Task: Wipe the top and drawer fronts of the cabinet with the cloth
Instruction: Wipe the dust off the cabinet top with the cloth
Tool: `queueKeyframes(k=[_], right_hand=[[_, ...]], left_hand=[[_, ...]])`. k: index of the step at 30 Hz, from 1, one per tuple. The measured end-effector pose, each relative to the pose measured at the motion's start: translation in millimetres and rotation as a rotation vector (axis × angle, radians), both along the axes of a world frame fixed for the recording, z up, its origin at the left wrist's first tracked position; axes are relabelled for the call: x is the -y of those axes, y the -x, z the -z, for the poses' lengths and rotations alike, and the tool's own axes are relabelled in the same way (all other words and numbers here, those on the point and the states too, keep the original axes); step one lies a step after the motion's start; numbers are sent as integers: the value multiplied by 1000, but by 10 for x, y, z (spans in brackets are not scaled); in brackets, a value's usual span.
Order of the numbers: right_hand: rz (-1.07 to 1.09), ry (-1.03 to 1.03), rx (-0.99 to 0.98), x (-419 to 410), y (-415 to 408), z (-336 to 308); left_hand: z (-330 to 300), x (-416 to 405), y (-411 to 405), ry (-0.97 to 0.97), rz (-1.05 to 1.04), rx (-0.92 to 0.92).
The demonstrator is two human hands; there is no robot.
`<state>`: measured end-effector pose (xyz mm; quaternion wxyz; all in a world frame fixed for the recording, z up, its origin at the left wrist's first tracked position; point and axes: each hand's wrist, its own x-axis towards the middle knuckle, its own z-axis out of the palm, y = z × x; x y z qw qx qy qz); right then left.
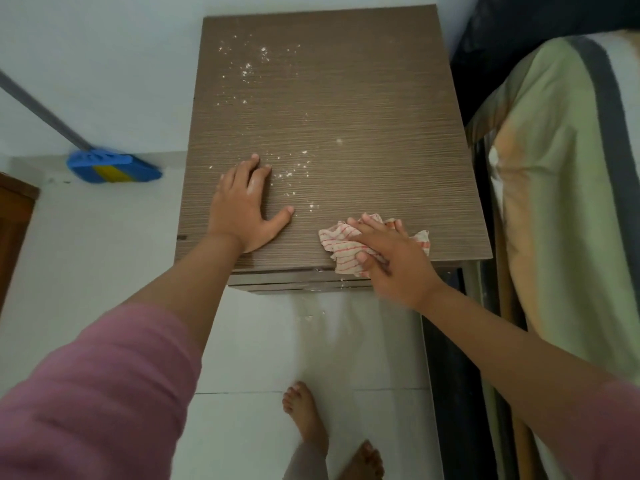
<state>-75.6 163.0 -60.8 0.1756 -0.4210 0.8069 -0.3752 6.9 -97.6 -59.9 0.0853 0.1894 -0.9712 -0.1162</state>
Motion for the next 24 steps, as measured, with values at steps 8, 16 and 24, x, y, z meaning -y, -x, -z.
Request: queueKeyframes(k=[8,16,24], right_hand=[[-51,-86,105,-115,-88,-156],[-212,-350,17,-54,-71,-680],[249,-88,86,377,252,-1015]], left_hand=[[-15,3,-4,11,3,-5],[-62,21,-10,28,26,130],[-209,138,101,-84,38,184]])
